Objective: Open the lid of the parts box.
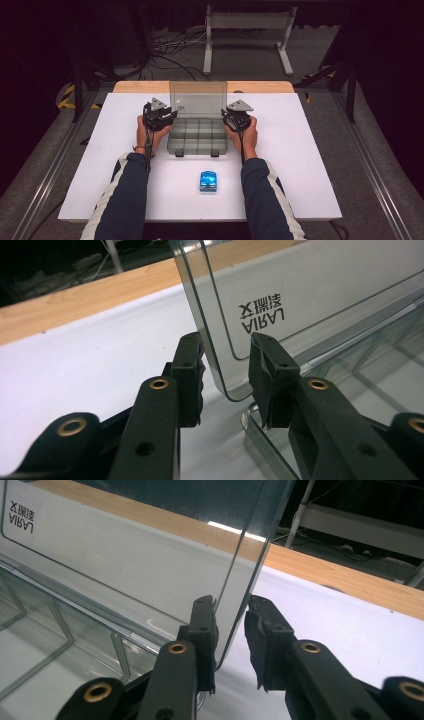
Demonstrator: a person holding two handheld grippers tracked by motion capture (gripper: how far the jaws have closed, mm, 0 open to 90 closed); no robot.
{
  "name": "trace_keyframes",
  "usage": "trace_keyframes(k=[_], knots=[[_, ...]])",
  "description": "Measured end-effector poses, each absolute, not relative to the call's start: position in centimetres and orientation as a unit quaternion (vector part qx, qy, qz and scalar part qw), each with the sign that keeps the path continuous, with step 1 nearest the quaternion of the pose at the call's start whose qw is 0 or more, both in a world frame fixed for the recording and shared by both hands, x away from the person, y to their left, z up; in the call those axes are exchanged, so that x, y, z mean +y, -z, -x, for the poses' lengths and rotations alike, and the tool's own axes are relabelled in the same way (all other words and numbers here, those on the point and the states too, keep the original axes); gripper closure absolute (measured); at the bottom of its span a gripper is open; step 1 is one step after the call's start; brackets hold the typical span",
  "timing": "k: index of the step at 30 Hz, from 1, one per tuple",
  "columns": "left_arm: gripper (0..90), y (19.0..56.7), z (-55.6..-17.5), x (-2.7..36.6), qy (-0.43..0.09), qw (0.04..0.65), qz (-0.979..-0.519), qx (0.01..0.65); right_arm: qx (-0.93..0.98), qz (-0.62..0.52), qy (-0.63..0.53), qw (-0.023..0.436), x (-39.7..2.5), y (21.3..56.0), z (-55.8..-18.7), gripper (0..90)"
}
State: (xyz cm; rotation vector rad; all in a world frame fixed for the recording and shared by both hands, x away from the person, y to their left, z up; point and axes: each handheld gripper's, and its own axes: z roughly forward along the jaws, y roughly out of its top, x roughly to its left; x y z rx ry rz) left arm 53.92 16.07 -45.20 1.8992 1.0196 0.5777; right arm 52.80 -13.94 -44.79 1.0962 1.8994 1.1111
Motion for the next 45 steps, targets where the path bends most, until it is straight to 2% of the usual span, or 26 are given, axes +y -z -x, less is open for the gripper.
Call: trace_keyframes(k=[27, 37, 45], knots=[[66.3, 45.49, -54.13, 16.11, -0.232, 0.442, -0.762, 0.413, 0.723, -0.444, -0.423, 0.318, -13.80, 45.14, -52.56, 73.5], [64.5, 45.51, -54.13, 15.98, -0.241, 0.436, -0.762, 0.413, 0.727, -0.438, -0.410, 0.335, -13.47, 45.08, -52.43, 73.3], [67.1, 45.47, -54.13, 15.94, -0.246, 0.433, -0.766, 0.407, 0.736, -0.426, -0.399, 0.342, -13.16, 44.97, -52.43, 76.2]])
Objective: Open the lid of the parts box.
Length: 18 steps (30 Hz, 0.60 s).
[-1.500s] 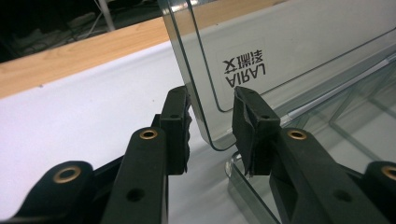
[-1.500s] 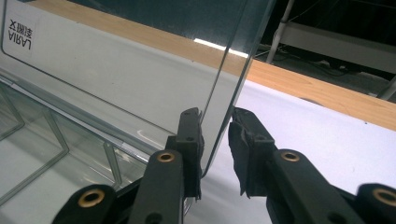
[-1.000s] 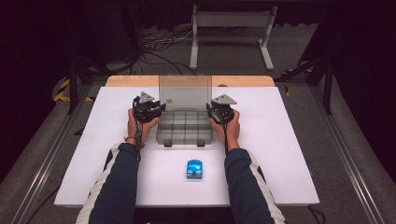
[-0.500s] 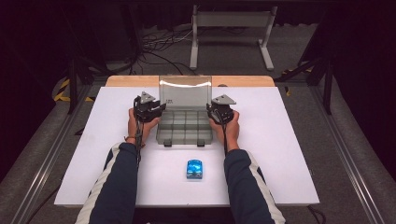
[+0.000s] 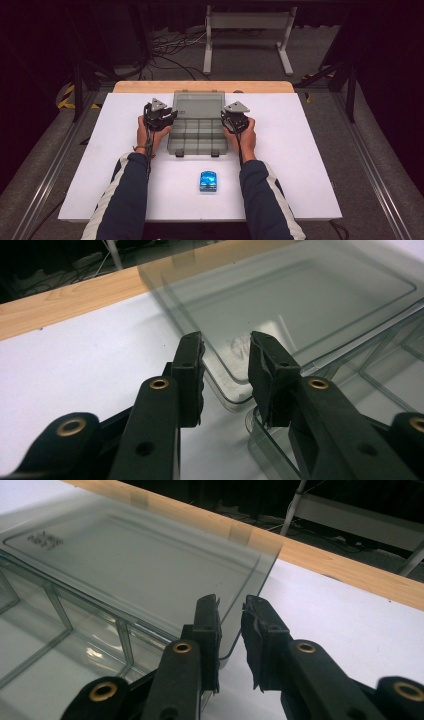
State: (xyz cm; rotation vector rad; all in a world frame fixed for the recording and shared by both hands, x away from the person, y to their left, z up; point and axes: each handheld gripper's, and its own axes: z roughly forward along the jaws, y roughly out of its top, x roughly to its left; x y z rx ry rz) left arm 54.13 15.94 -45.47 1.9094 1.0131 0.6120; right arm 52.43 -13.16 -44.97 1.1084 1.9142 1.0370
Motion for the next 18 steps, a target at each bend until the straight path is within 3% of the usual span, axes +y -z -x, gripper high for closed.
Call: trace_keyframes(k=[18], knots=[[67.6, 43.8, -53.4, 16.5, -0.247, 0.425, -0.785, 0.377, 0.756, -0.414, -0.391, 0.324, -13.6, 44.0, -52.2, 74.5]])
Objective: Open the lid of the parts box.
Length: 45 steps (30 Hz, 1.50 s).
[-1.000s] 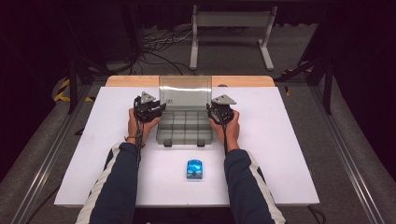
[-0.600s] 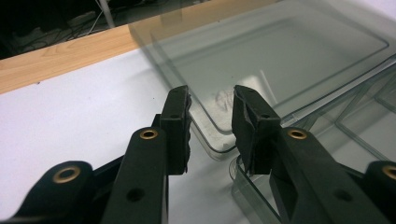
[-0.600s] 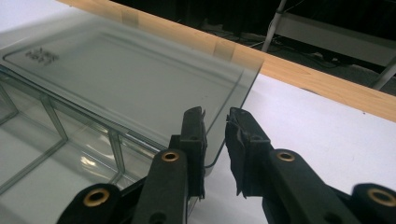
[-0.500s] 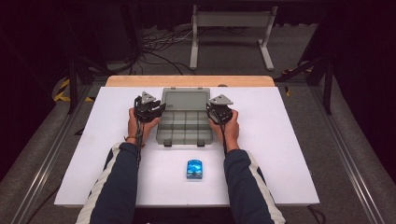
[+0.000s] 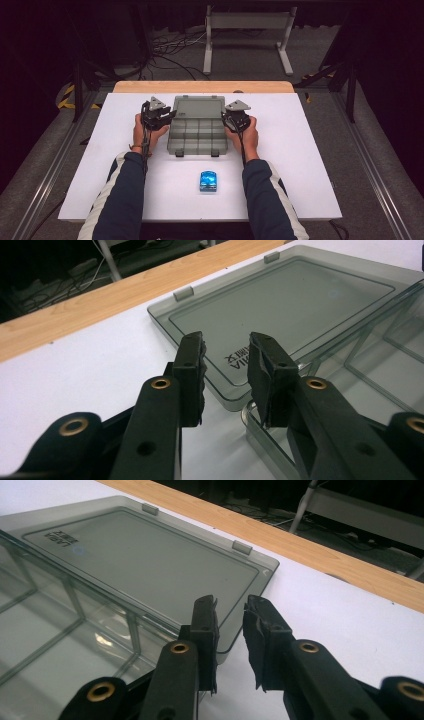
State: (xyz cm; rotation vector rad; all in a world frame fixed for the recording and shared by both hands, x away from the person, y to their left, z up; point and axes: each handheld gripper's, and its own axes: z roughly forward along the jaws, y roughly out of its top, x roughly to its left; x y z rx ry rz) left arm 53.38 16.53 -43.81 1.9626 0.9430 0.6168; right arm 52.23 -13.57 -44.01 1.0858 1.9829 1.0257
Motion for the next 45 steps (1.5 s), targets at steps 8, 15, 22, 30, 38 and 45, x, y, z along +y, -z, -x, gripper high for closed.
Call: trace_keyframes(k=[8, 15, 22, 30, 38, 45], knots=[[65.3, 42.4, -52.1, 16.7, -0.255, 0.424, -0.798, 0.345, 0.764, -0.395, -0.398, 0.319, -13.9, 43.0, -51.3, 73.7], [64.3, 41.8, -50.7, 16.7, -0.256, 0.435, -0.803, 0.318, 0.770, -0.379, -0.408, 0.312, -14.5, 42.4, -50.2, 73.5], [63.3, 41.2, -49.0, 16.9, -0.259, 0.443, -0.808, 0.288, 0.772, -0.366, -0.418, 0.309, -15.3, 42.0, -48.9, 73.4], [61.4, 40.7, -46.6, 16.7, -0.257, 0.451, -0.818, 0.246, 0.776, -0.348, -0.429, 0.306, -16.3, 41.4, -47.1, 72.9], [59.3, 40.5, -44.1, 16.4, -0.262, 0.460, -0.821, 0.213, 0.781, -0.321, -0.441, 0.304, -16.9, 40.5, -45.2, 72.3], [57.3, 40.9, -42.1, 15.9, -0.248, 0.471, -0.824, 0.192, 0.787, -0.300, -0.451, 0.296, -17.4, 40.4, -43.3, 71.2]])
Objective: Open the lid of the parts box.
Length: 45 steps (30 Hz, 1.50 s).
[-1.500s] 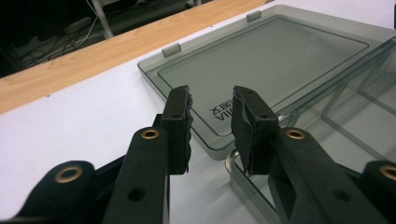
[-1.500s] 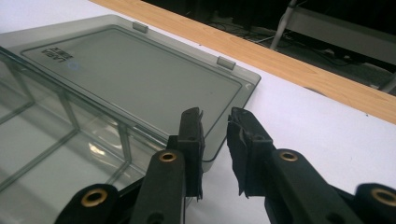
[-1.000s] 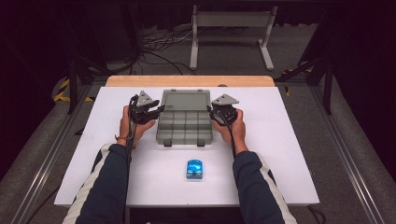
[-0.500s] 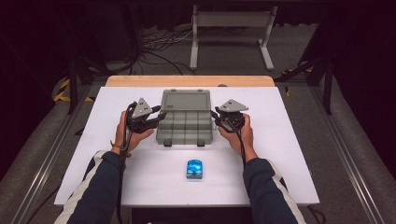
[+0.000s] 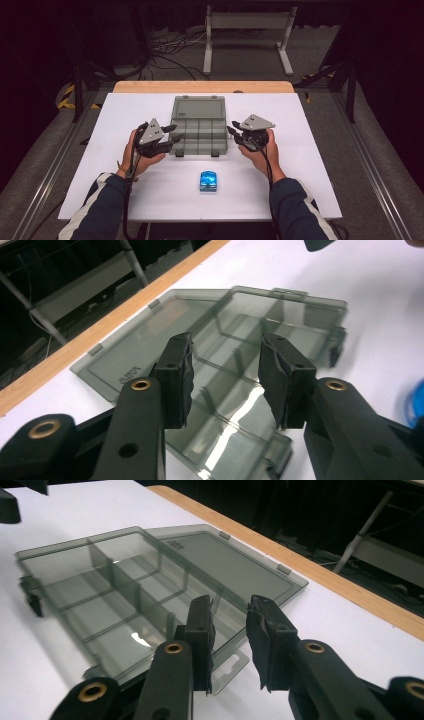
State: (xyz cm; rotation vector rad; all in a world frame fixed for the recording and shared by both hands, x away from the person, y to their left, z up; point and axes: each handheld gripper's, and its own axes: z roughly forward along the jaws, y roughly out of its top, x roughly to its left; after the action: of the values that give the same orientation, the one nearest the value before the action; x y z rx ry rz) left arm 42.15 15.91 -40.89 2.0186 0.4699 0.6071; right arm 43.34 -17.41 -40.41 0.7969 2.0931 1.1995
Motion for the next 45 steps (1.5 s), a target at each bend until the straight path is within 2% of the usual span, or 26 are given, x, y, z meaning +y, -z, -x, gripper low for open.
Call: trace_keyframes(k=[7, 13, 14, 17, 20, 24, 26, 30, 35, 38, 45], knots=[[51.6, 41.3, -40.4, 15.4, -0.235, 0.477, -0.831, 0.164, 0.796, -0.276, -0.457, 0.286, -17.7, 40.5, -41.4, 69.9], [41.9, 41.7, -38.7, 14.6, -0.209, 0.478, -0.842, 0.134, 0.798, -0.266, -0.464, 0.277, -18.5, 40.8, -39.9, 68.1], [37.4, 41.9, -38.4, 14.4, -0.207, 0.474, -0.846, 0.132, 0.799, -0.265, -0.464, 0.276, -18.6, 40.9, -39.6, 67.3], [31.9, 42.5, -37.8, 13.9, -0.189, 0.471, -0.853, 0.120, 0.798, -0.265, -0.469, 0.272, -19.1, 40.9, -38.9, 64.3], [23.2, 43.1, -37.5, 13.5, -0.172, 0.469, -0.858, 0.116, 0.799, -0.263, -0.468, 0.271, -19.7, 41.0, -38.1, 57.1], [13.7, 43.8, -37.3, 13.1, -0.136, 0.461, -0.870, 0.113, 0.792, -0.285, -0.465, 0.275, -20.6, 41.3, -37.2, 41.5], [9.3, 44.0, -37.2, 12.9, -0.138, 0.460, -0.869, 0.116, 0.793, -0.289, -0.463, 0.273, -21.0, 41.6, -36.8, 33.1], [6.2, 44.6, -37.0, 12.4, -0.119, 0.456, -0.874, 0.117, 0.799, -0.292, -0.449, 0.273, -21.6, 42.4, -36.0, 20.4], [5.4, 45.3, -36.7, 11.6, -0.103, 0.440, -0.885, 0.109, 0.806, -0.288, -0.441, 0.270, -22.1, 43.1, -35.0, 13.4], [5.4, 45.5, -36.6, 11.2, -0.095, 0.436, -0.889, 0.103, 0.806, -0.286, -0.444, 0.270, -22.4, 43.4, -34.1, 10.7], [7.0, 46.2, -37.2, 9.8, -0.073, 0.412, -0.904, 0.089, 0.817, -0.283, -0.430, 0.259, -22.8, 44.1, -32.8, 10.6]])
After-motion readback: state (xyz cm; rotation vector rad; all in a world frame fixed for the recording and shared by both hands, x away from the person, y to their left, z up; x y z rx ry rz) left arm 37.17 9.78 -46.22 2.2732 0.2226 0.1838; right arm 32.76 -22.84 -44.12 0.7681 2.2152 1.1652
